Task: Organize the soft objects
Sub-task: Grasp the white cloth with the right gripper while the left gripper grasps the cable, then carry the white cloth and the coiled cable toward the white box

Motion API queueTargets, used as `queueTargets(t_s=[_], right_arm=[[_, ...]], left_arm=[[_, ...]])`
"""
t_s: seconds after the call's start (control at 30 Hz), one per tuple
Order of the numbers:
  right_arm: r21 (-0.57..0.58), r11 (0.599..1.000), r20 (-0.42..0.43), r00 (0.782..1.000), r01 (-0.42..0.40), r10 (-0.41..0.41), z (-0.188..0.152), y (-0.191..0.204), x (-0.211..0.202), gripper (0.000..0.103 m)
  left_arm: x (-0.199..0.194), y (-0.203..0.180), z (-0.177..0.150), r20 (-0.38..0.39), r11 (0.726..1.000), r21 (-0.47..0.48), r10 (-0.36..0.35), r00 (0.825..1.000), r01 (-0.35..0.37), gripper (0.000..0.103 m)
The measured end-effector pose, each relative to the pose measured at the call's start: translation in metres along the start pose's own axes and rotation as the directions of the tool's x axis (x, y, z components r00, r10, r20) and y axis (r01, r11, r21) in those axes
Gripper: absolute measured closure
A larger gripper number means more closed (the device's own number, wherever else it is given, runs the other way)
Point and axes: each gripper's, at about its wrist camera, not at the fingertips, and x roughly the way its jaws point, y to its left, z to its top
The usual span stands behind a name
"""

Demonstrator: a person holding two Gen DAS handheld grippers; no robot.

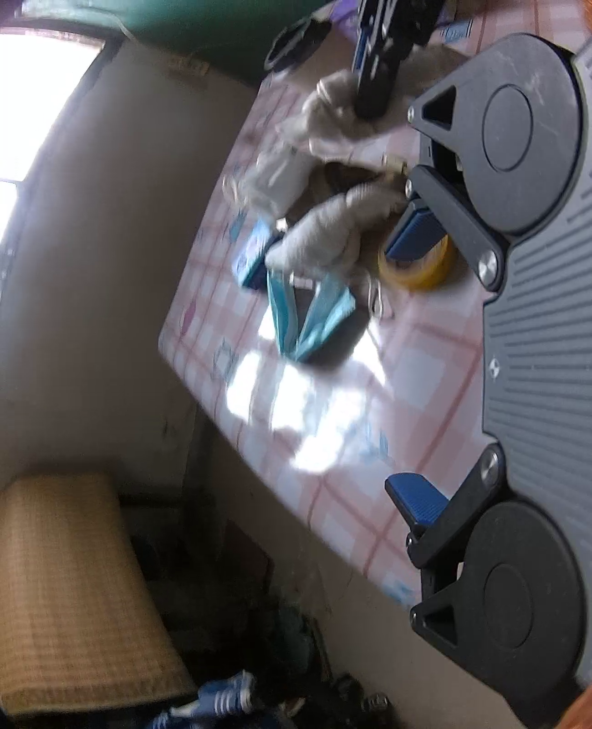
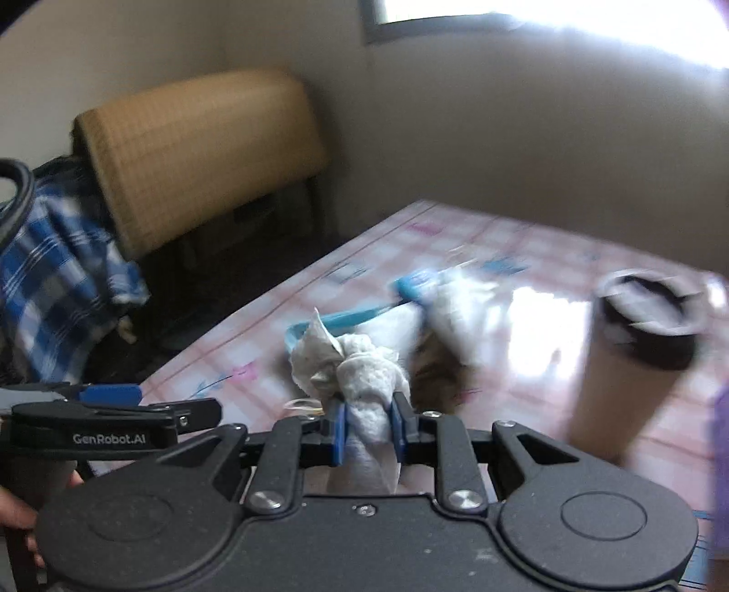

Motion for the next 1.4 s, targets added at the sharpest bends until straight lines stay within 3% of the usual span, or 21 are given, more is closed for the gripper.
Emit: queueTargets(t_s=[0.13,0.33,0.47,0.67,0.7,0.73,0.77,0.9,1.13,1.4], right_arm=[[0.054,0.996,0.003,0.998,0.068,-0.069,-0.012,-0.025,-0.025,0.078],[0.104,0.989,0.011,0.994,0.106,-0.107,-0.024,-0.04,-0.05,0.078],[0.123,0.987,0.014,0.994,0.106,-0.108,-0.03,-0.041,-0.057,0.078],[0.133,0.985,0.019,0.993,0.109,-0.113,-0.033,-0.042,-0.06,0.078],[0.135,0.985,0.018,0.994,0.108,-0.112,-0.034,-0.042,-0.06,0.078],[0.137,0.985,0.017,0.994,0.108,-0.112,-0.034,-0.043,-0.06,0.078],[0.137,0.984,0.016,0.993,0.111,-0.114,-0.034,-0.043,-0.061,0.078],[0.138,0.984,0.007,0.993,0.115,-0.117,-0.036,-0.042,-0.059,0.078],[0.165,0.98,-0.002,0.994,0.108,-0.109,-0.031,-0.038,-0.054,0.078],[0.156,0.984,0.028,0.996,0.083,-0.089,0.011,-0.022,-0.038,0.078]], left_arm=[[0.005,-0.024,-0.008,-0.031,0.995,0.054,-0.087,0.996,0.089,0.0],[0.018,-0.064,-0.029,-0.102,0.973,0.138,-0.174,0.98,0.187,0.0],[0.024,-0.085,-0.037,-0.103,0.966,0.18,-0.17,0.98,0.186,0.0],[0.047,-0.1,-0.043,-0.106,0.969,0.216,-0.102,0.989,0.123,0.003],[0.047,-0.102,-0.043,-0.084,0.966,0.232,-0.094,0.992,0.111,0.015],[0.046,-0.104,-0.044,-0.07,0.961,0.258,-0.079,0.994,0.095,0.034],[0.047,-0.108,-0.045,-0.058,0.954,0.285,-0.074,0.996,0.088,0.041],[0.039,-0.101,-0.043,-0.076,0.959,0.259,-0.103,0.992,0.12,0.042],[-0.001,-0.093,-0.018,-0.008,0.971,0.216,-0.1,0.995,0.099,0.042],[-0.006,-0.081,0.03,0.043,0.986,0.152,-0.069,0.997,0.062,0.042]])
